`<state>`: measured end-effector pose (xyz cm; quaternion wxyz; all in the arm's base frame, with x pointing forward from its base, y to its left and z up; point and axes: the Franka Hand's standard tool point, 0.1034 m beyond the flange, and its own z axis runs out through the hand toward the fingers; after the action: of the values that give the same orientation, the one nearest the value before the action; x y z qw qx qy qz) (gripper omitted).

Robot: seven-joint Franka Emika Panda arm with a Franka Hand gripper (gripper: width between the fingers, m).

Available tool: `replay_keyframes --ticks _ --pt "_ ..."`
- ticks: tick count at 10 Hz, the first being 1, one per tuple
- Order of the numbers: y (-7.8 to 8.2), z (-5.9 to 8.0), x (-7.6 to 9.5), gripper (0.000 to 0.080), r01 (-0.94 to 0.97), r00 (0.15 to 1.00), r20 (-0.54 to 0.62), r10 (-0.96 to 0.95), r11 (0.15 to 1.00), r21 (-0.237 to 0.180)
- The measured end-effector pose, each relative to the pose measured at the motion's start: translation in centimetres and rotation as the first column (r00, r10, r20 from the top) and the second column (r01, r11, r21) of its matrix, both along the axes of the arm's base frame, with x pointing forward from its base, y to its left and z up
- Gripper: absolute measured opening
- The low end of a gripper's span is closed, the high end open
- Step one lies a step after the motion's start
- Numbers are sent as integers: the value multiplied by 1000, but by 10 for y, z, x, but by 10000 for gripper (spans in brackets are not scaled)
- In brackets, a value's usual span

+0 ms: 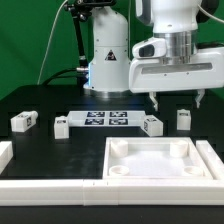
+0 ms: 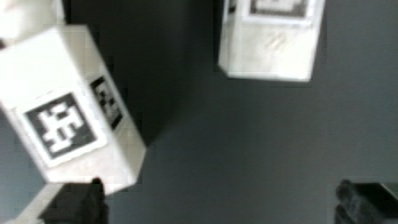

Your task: Assemble one leg

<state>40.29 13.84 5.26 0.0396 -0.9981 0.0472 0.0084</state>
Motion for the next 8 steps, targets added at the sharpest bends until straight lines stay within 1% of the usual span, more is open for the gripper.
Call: replay_keyframes --ticks 1,2,4,6,7,8 --pt "4 -5 -12 649 -9 991 -131 7 1000 -12" --pt "9 -5 -11 649 -14 977 -212 11 1000 -14" --pt "15 -5 -16 649 -25 922 -386 17 1000 -15" --pt "17 -6 -15 649 -31 867 -498 22 999 -9" --pt "14 -6 -21 649 -39 813 -582 29 999 -4" --pt "13 -7 -22 649 -39 754 -656 29 999 0"
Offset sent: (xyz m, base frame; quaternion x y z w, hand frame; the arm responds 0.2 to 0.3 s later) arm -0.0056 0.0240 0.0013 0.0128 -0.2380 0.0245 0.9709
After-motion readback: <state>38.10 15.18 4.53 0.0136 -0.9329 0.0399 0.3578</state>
